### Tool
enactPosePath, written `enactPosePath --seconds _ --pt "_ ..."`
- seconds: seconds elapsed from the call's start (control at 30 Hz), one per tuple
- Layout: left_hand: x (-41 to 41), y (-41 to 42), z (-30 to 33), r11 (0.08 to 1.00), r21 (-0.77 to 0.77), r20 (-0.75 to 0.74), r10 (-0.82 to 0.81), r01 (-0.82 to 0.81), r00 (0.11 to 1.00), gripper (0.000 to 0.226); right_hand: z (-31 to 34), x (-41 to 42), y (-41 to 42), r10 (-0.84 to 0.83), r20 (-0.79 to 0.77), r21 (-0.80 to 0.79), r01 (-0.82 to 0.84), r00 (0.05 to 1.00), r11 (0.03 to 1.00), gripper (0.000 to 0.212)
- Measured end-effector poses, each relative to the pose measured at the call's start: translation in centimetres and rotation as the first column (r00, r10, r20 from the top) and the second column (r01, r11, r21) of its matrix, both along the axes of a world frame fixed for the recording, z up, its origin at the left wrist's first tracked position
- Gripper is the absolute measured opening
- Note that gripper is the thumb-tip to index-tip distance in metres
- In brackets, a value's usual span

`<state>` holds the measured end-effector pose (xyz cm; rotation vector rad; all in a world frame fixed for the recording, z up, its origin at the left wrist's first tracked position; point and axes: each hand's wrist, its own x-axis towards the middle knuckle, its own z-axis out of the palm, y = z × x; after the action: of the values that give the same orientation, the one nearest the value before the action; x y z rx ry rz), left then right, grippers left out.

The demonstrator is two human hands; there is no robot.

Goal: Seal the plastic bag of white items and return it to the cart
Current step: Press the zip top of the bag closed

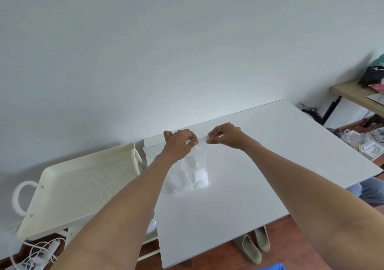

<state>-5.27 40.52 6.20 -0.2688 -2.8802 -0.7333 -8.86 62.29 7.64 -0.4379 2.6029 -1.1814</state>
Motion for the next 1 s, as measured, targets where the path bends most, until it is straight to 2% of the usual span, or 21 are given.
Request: enactPosePath --seconds 0.23,0.4,0.5,0.53,0.73,0.93,1.0 --pt "0.4 -0.5 0.0 0.999 0.033 0.039 0.011 -0.012 0.999 0.016 -0.2 -0.4 -0.3 0.019 -0.047 0.110 -0.013 0.999 0.994 0.013" --pt "0.6 -1.4 -0.1 0.999 -0.005 -0.001 0.050 -0.050 0.999 0.014 -0.3 -0.6 -0.7 0.026 -0.009 0.081 -0.026 1.000 0.996 0.008" --pt "0.6 -1.2 -0.1 0.998 -0.012 -0.013 0.057 -0.057 0.998 0.015 -0.1 -0.5 -1.0 0.055 0.080 -0.027 -0.053 0.995 0.998 0.022" --pt "0.6 -1.1 -0.1 0.999 -0.008 -0.014 0.052 -0.052 0.999 0.014 0.0 -0.4 -1.1 0.068 0.087 -0.036 -0.065 0.994 0.997 0.021" --pt "1.2 -2.5 -0.3 0.998 -0.017 0.004 0.057 -0.057 0.998 0.014 -0.5 -0.5 -1.0 0.025 -0.041 0.027 -0.024 0.999 0.999 0.010" --pt "1.4 -3.7 -0.3 0.990 -0.042 -0.007 0.131 -0.131 0.991 0.017 -0.4 -0.4 -1.1 0.031 0.028 0.021 -0.032 0.999 0.999 0.012" --pt "1.3 -3.4 -0.4 0.988 -0.047 -0.027 0.143 -0.145 0.989 0.018 -0.1 -0.3 -1.7 0.067 0.016 0.039 -0.067 0.998 0.997 0.020"
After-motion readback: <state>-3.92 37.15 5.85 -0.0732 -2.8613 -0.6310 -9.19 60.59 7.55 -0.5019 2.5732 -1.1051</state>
